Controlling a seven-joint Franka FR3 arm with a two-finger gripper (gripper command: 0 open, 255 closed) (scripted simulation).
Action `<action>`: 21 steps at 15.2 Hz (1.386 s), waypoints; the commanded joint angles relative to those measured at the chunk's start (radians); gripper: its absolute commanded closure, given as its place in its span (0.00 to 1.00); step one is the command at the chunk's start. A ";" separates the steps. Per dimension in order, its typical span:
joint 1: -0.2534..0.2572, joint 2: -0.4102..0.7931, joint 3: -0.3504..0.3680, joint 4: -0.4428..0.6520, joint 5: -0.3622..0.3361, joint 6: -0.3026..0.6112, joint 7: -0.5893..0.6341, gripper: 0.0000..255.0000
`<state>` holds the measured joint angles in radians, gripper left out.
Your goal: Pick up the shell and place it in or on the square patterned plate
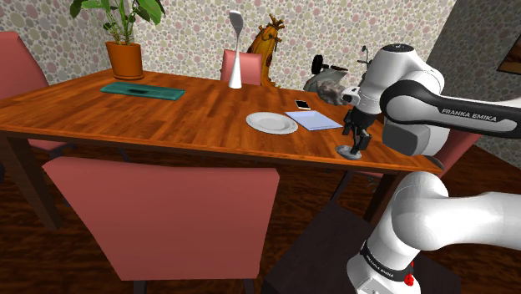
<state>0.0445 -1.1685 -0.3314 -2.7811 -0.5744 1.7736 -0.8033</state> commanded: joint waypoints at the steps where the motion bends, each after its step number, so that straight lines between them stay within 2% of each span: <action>1: -0.005 0.006 -0.016 -0.018 -0.016 0.026 0.001 0.00; 8: -0.005 0.006 -0.016 -0.018 -0.016 0.025 0.001 0.00; 9: -0.005 0.006 -0.016 -0.018 -0.016 0.025 0.001 1.00; 18: -0.005 0.006 -0.016 -0.018 -0.016 0.025 0.001 1.00; 19: -0.005 0.006 -0.016 -0.018 -0.016 0.025 0.001 0.00; 21: 0.013 -0.044 -0.156 0.059 0.071 -0.097 -0.177 0.00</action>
<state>0.0484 -1.2006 -0.4302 -2.7539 -0.5383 1.7254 -0.9031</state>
